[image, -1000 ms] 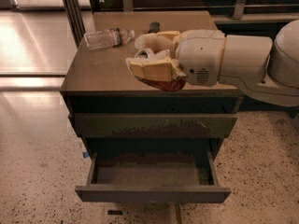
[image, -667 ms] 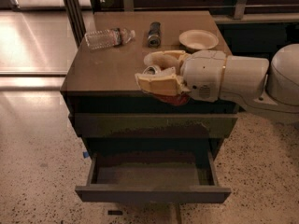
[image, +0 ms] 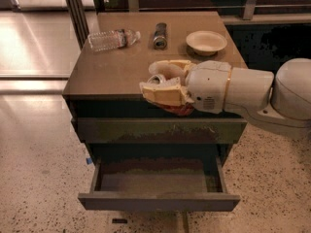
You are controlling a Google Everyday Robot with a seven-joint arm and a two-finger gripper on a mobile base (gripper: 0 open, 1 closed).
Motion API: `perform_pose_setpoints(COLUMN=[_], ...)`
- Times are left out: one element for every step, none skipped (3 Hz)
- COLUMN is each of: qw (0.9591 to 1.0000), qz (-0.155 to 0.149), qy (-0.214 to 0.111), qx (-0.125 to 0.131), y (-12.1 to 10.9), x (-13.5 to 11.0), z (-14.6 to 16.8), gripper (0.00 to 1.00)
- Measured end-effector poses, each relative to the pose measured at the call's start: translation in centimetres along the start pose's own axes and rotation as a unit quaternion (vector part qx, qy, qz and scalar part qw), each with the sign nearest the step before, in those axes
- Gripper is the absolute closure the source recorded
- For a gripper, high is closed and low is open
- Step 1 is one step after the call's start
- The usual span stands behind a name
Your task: Place coke can into middle drawer
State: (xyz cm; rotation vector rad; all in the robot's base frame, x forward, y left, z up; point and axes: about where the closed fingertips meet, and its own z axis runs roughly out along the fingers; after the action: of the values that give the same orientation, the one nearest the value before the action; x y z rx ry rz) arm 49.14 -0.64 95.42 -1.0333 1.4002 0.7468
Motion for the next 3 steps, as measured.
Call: perform_pose_setpoints(qw=[0.9992,0.9968,0.9936], qz=[0.023,0.035,0.055], qy=[-0.002,0.013,0.025], qx=[0.032,0.071,0.095], y=[0.0,-0.1,-0.1], x=[4.4,9.6,14.2], z=[-0.3,-0.9,-2.0], gripper=[1.0,1.0,1.0])
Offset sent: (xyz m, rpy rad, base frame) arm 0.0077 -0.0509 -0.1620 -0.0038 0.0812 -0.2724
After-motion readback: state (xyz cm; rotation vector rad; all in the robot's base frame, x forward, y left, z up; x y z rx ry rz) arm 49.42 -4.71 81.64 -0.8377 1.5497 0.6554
